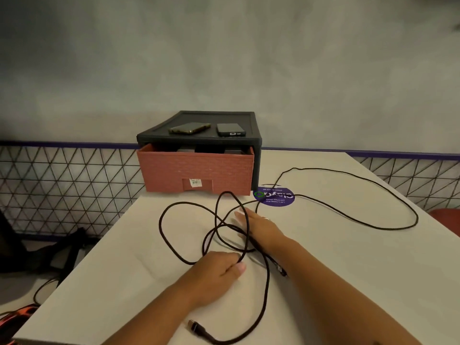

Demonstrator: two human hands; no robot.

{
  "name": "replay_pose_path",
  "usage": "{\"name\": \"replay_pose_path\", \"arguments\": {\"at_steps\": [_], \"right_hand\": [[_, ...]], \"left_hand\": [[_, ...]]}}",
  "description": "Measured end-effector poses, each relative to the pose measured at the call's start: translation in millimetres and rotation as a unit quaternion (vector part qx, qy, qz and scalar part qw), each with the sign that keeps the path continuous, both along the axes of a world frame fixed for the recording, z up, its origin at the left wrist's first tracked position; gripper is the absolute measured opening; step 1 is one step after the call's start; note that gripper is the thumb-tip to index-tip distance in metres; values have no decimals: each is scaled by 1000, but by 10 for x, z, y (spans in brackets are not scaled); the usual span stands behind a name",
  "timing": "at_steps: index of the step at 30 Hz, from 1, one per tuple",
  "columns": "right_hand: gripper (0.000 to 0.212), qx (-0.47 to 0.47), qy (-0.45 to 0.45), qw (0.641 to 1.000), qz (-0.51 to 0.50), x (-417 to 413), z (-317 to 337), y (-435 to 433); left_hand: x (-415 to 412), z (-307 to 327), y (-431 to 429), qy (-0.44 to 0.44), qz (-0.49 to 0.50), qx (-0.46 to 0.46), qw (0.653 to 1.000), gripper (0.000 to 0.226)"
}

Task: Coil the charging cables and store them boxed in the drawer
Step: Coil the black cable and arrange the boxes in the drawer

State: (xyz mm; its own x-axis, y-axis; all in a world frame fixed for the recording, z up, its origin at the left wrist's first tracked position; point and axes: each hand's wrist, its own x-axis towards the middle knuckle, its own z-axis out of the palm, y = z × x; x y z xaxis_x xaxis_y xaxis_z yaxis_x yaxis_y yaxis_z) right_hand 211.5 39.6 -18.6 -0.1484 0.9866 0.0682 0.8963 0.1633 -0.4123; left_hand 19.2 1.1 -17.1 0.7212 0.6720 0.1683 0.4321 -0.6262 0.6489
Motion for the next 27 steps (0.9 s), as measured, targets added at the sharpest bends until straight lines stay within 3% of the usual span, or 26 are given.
{"name": "replay_pose_path", "arguments": {"at_steps": [3,6,14,16,19,22,27], "right_hand": [[52,10,-186,982,12,4,10,138],[63,-12,-243,969,40,-32,30,219],[32,26,-153,988,-27,-139,38,222],[25,34,-145,988,-40,-83,42,210],[23,14,-137,985,-102,172,47,211],[21,3,-122,976,-183,589,36,189],[25,9,-77,964,-256,1142,48,108]], "left_hand": [[-77,-2,44,1,-17,25,1000,37],[-134,-27,91,42,-36,97,994,39],[-195,328,143,115,-86,270,952,36],[-316,487,233,108,-64,367,922,33],[-621,737,437,125,1,453,883,49],[-1073,897,635,174,79,491,850,47],[-1615,943,817,283,172,454,827,37]]}}
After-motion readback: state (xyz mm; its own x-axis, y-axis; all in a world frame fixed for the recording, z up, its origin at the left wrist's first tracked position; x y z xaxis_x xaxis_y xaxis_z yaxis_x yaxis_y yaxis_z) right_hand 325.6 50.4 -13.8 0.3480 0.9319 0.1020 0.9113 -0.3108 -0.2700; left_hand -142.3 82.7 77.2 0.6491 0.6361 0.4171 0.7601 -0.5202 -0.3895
